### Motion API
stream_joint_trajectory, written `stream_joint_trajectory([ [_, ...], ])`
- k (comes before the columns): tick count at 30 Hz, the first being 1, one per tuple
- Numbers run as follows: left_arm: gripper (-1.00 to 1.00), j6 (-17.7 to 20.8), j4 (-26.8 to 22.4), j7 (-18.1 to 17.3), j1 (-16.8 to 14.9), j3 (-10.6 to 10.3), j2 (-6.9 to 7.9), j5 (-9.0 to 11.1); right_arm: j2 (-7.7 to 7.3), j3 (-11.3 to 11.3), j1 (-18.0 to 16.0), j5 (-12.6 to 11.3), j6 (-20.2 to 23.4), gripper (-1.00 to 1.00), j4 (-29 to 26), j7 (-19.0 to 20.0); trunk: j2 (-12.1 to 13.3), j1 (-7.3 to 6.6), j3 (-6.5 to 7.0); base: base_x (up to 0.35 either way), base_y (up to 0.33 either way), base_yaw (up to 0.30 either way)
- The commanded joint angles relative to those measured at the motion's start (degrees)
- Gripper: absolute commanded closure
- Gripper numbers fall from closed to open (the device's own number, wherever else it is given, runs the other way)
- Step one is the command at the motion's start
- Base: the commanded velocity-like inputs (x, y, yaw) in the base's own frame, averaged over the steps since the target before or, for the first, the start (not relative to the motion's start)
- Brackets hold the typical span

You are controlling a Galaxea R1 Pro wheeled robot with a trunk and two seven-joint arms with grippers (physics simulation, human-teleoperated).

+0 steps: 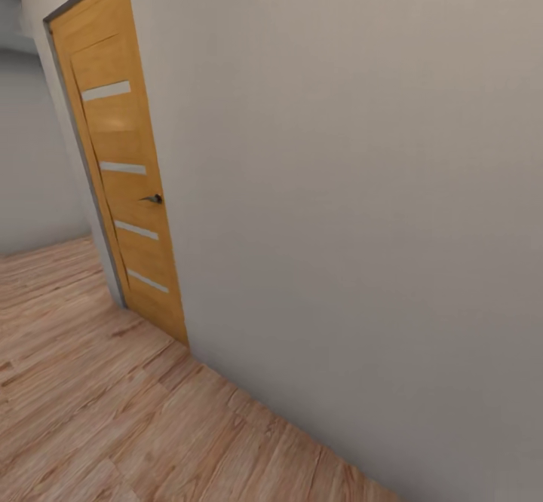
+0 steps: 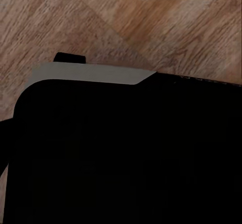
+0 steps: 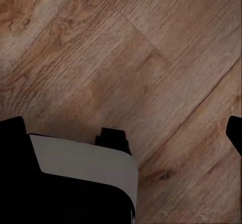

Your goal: Move the two storage containers from the living room to the garage. In the garage, place one container on the floor and stack the other container on top of it (either order is fine).

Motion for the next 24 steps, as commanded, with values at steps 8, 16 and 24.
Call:
stream_joint_trajectory([
  [8,-1.00,-0.2,0.1,-0.1,0.0,0.1,-0.02,0.4,0.05,0.5,-0.1,-0.5,-0.4,-1.00,0.2,-0.3,0.0,0.03,-0.50,0.293,0.000,0.242],
  [16,-1.00,-0.2,0.1,-0.1,0.0,0.1,-0.01,0.5,0.05,0.5,-0.1,-0.5,-0.4,-1.00,0.2,-0.3,0.0,0.03,-0.95,0.273,0.000,0.243],
  [24,-1.00,-0.2,0.1,-0.1,0.0,0.1,-0.05,0.5,0.05,0.5,-0.1,-0.5,-0.4,-1.00,0.2,-0.3,0.0,0.03,-1.40,0.258,0.000,0.243],
])
